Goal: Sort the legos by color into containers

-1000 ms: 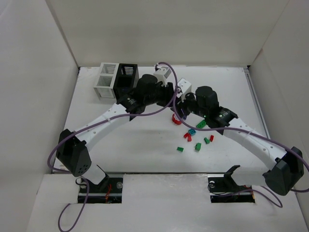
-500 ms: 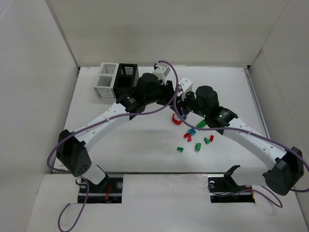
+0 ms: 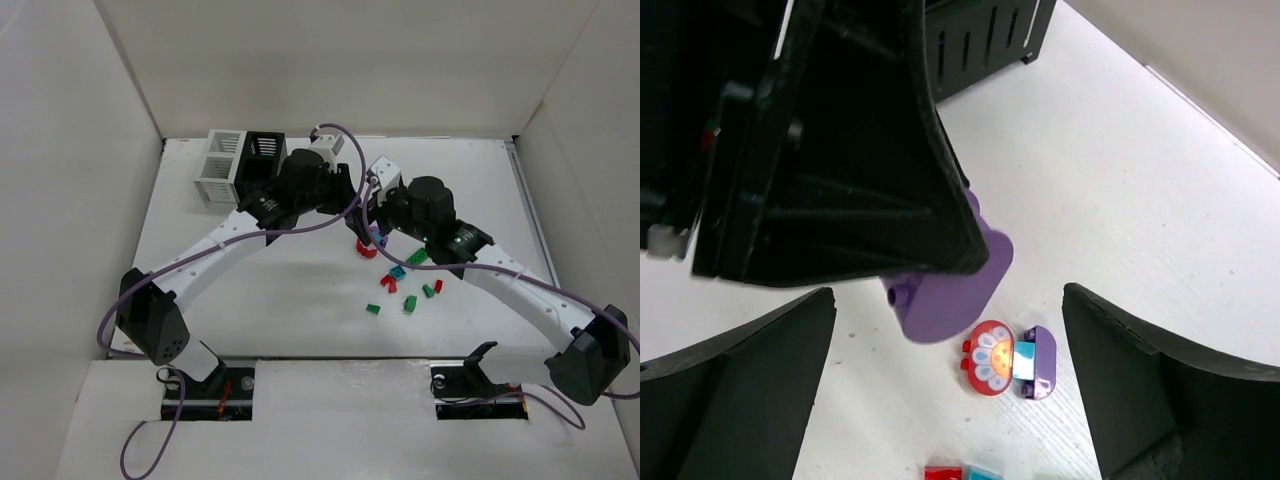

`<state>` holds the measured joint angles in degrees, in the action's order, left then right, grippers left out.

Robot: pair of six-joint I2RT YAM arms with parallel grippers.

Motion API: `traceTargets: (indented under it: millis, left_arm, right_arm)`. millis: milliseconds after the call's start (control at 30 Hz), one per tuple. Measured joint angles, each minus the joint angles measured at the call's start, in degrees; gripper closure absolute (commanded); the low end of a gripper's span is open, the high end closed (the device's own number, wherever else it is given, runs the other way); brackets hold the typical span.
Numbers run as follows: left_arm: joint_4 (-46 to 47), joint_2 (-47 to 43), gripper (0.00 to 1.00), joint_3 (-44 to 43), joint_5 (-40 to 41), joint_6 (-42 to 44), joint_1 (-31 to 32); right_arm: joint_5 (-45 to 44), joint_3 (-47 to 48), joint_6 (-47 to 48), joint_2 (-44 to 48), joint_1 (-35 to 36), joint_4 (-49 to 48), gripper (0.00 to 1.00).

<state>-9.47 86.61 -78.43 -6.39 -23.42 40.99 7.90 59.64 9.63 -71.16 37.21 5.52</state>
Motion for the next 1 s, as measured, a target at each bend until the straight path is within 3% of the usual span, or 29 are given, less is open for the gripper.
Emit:
traceTargets:
  millis: [300,600,767,1000]
  left_arm:
    - [-0.7,0.0,1.00,-0.3,2.0,0.0,-4.5]
    - [-2.8,1.4,1.00,-4.3,11.0,0.1,-17.0]
    - [-2.3,4.8,1.00,-7.6,16.6,1.1,-23.0]
    - [-2.1,15.7,0.98,-14.7,19.6,3.0,-25.4]
  right_arm:
    - [3.3,-1.5,1.2,4.8,0.0,-0.3,0.00]
    - [1.7,-7.4,2.0,13.8,0.0,-0.2,0.00]
    - [-1.1,-7.7,1.5,12.7,-1.5,0.6,0.00]
    - [-2.7,-7.7,0.0,8.6,-6.8,2.1,0.00]
